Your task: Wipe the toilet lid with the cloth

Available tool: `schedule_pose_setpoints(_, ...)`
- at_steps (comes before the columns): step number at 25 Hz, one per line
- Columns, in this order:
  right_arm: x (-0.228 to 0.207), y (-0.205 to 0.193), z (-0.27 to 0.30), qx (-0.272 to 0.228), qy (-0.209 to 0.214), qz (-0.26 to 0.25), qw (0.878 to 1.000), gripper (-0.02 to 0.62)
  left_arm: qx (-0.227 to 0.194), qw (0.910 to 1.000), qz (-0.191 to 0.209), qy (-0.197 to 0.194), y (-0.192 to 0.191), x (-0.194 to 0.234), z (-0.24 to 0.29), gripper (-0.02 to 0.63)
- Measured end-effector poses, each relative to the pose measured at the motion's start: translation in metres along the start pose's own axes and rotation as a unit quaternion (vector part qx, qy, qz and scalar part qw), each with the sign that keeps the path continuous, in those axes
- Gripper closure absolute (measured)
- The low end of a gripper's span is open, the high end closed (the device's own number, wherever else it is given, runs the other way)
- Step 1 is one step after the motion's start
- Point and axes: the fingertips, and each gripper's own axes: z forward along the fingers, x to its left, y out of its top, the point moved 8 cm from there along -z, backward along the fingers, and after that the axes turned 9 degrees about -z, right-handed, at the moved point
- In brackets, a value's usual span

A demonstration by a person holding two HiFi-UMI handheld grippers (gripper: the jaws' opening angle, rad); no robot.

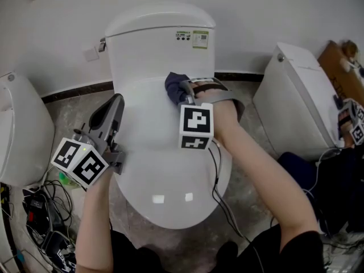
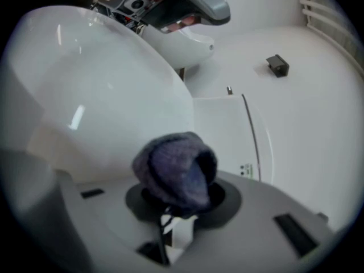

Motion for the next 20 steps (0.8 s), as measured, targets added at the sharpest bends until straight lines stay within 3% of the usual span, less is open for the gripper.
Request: schedule_pose_setpoints(20, 0.023, -0.086, -0.006, 0.059, 0.013, 0.033, 0.998, 0.499, 0.014, 0.9999, -0.006, -0.006, -0.012, -0.003, 0.008, 0.597)
